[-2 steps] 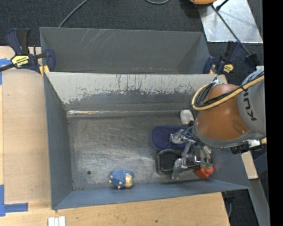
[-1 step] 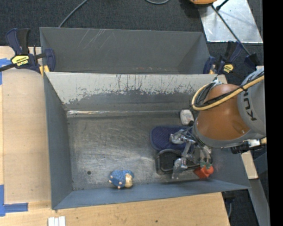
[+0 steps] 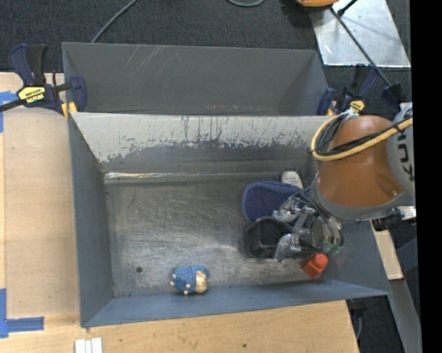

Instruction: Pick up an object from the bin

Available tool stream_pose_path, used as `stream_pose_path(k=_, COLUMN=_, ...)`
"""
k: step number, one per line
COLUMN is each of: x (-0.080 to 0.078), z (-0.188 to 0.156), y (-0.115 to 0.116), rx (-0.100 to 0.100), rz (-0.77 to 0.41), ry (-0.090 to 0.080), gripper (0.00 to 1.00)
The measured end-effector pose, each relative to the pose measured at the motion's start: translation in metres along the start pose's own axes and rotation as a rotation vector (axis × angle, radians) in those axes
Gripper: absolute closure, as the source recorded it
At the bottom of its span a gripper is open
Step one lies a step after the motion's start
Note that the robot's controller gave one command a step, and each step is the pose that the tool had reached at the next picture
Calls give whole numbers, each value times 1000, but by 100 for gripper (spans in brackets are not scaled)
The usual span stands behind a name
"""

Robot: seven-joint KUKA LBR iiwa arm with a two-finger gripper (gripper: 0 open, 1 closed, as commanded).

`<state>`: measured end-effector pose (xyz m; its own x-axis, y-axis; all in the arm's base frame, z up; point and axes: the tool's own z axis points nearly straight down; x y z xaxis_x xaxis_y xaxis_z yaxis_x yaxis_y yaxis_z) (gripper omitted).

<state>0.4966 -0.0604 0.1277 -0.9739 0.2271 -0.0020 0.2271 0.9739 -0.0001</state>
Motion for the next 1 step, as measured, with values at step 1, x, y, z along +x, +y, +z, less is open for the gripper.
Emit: stream_pose_path(k=1, x=0, z=-36, y=-1, rx=0, rz=-2, ry=3, gripper=100)
